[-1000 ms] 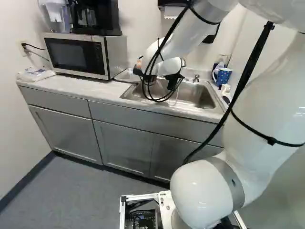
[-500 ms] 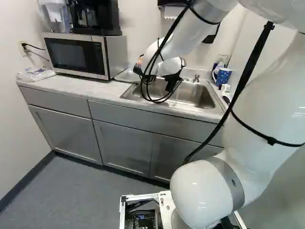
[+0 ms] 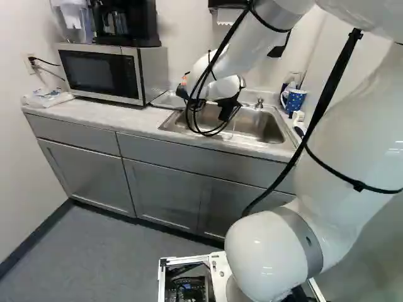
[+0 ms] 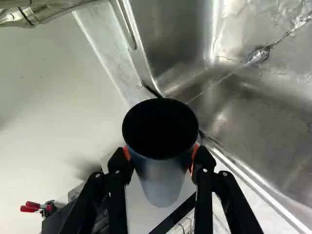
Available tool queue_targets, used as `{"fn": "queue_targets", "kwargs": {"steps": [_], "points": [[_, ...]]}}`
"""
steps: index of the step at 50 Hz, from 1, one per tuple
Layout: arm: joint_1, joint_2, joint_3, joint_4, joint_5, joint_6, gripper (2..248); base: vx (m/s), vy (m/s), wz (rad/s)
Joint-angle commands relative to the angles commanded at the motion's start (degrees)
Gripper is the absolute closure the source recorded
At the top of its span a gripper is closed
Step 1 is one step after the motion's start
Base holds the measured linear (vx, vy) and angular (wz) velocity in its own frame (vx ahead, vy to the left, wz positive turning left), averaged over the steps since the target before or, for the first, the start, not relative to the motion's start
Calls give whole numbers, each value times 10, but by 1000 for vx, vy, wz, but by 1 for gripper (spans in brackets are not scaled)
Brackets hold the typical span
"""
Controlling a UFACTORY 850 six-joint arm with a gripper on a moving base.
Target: Rinse the cup and place it in the tray
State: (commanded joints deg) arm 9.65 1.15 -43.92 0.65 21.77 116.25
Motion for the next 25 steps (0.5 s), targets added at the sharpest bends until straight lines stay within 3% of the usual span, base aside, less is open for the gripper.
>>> {"fn": "queue_targets", "kwargs": {"steps": [25], "points": [[0, 0, 0, 0, 0, 0, 125, 0, 0, 0]]}}
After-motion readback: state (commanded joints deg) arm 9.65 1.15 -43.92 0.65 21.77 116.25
